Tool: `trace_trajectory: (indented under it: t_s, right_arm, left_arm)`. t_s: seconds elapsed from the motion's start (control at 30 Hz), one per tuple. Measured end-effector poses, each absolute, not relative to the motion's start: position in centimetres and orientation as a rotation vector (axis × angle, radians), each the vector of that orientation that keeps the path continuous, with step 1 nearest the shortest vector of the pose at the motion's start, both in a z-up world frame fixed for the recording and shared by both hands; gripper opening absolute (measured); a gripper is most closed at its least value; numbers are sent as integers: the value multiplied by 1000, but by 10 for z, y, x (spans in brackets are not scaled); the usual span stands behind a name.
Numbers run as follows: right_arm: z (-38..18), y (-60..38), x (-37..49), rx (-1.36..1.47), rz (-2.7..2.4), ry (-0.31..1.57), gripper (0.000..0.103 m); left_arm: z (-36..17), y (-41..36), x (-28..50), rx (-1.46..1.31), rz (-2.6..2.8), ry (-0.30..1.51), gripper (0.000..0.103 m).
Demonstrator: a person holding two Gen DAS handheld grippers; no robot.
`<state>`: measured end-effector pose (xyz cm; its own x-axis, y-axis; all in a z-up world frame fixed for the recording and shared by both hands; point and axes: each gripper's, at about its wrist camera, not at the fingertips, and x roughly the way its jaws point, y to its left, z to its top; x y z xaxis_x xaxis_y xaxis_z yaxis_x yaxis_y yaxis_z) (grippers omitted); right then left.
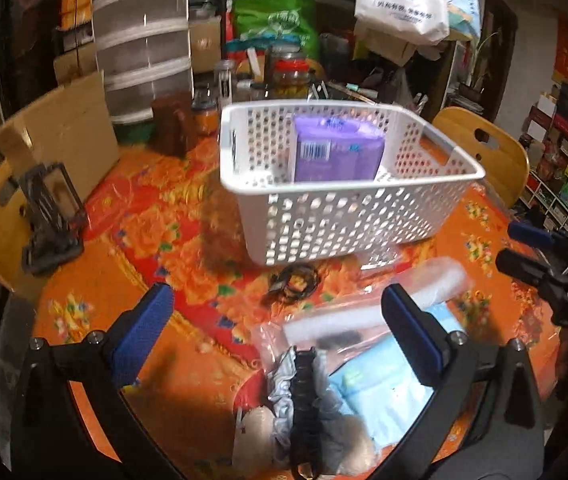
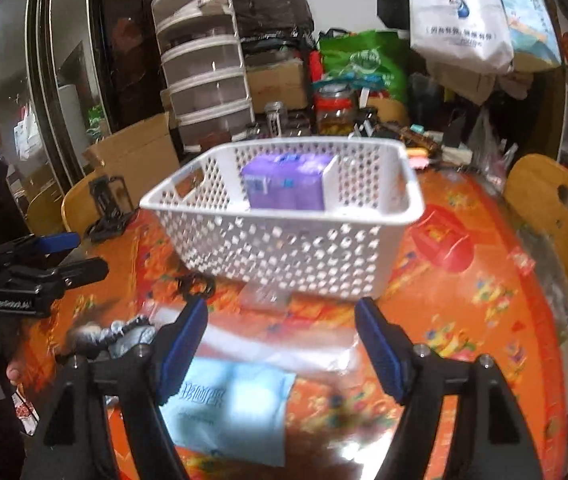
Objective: Organize soft objects
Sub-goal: 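Move both tools back toward the clear plastic bag and wipes packet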
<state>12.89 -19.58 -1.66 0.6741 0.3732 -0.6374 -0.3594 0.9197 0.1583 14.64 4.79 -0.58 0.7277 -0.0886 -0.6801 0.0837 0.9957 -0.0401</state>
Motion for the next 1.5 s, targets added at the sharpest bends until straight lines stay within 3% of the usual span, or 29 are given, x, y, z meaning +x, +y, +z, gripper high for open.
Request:
trace_trajectory:
  t_s: [0.67, 1.27, 1.3, 1.37, 1.43, 1.5]
  right_arm:
    - [-91, -159, 180, 80, 360, 953, 76]
    - [-80, -146, 190, 54, 352, 915, 76]
    - [-80, -144, 191, 50, 352, 915, 76]
    - [-80, -140, 193, 38, 354, 918, 76]
    - [-81, -137, 194, 29, 351, 921, 76]
    - [-82, -137, 194, 31, 354, 923, 76]
  left_arm:
    - [-72, 49, 210, -60, -109, 891, 103]
    - [-70, 52, 238, 69, -90, 918, 101]
    - [-71, 52, 239, 77, -92, 924, 100]
    - [-77, 49, 242, 76, -101, 939, 84]
    - [-84, 44, 244, 82, -105, 959, 74]
    - [-90, 42, 248, 74, -110, 983, 69]
